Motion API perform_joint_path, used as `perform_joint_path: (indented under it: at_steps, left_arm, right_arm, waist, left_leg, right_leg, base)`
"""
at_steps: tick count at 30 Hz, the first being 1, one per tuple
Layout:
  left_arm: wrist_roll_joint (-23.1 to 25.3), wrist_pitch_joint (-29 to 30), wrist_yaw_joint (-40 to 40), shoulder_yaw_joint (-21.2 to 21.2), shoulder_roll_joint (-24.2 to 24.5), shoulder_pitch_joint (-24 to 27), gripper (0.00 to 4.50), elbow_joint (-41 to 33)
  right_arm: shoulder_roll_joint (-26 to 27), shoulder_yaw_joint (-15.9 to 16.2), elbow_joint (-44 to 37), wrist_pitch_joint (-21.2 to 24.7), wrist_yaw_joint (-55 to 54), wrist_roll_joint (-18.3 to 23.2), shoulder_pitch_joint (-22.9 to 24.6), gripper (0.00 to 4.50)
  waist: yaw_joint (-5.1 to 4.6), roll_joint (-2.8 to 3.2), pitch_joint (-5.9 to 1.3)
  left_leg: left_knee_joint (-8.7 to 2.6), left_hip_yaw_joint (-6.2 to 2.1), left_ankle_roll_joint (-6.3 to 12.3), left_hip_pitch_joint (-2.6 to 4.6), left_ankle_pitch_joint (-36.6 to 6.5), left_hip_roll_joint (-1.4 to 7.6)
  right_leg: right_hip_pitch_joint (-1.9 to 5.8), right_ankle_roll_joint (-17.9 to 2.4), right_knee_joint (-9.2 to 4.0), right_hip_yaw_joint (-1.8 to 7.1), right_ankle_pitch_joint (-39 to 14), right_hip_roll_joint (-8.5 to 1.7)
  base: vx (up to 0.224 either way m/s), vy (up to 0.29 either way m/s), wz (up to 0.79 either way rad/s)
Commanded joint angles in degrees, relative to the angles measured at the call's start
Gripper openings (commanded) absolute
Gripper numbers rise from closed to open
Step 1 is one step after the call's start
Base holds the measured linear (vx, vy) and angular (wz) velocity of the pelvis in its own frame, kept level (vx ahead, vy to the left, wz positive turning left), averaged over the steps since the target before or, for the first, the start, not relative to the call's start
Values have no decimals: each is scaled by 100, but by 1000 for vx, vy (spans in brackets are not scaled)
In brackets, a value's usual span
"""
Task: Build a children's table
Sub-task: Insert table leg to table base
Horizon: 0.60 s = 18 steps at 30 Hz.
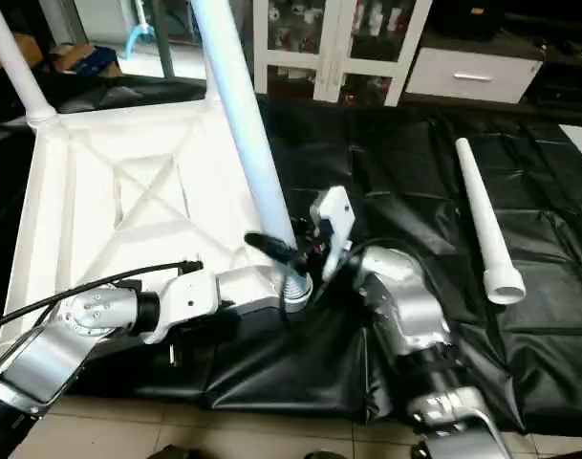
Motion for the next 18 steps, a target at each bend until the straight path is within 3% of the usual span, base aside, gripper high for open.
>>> perform_joint_path:
  at_steps: [1, 11, 18]
  left_arm:
    - [-51, -139, -87, -255, -103, 116, 0, 1]
    - [-28, -149, -89, -216, -119, 136, 0, 13]
    - [8, -166, -84, -187, -153, 125, 0, 44]
  right_arm:
    - [-49, -15, 324, 115, -133, -124, 134, 181]
    - [-233, -276, 87, 64, -158, -59, 565, 181]
    - [-312, -658, -423, -18, -394, 169, 1037, 181]
  waist:
    - [-54, -39, -133]
    - [-31, -55, -146]
    - [23, -42, -153]
  left_leg:
    - [-513, -121, -10, 109, -1833, 271]
    - [-523, -97, 97, 89, -1504, 274]
    - [-525, -81, 140, 90, -1334, 275]
  right_leg:
    - [4, -903, -551, 249, -2496, -264]
    - [45, -922, -536, 251, -2173, -259]
    - [58, -927, -514, 255, -1899, -241]
  base:
    - [0, 0, 0]
    - [0, 0, 0]
    - [0, 0, 0]
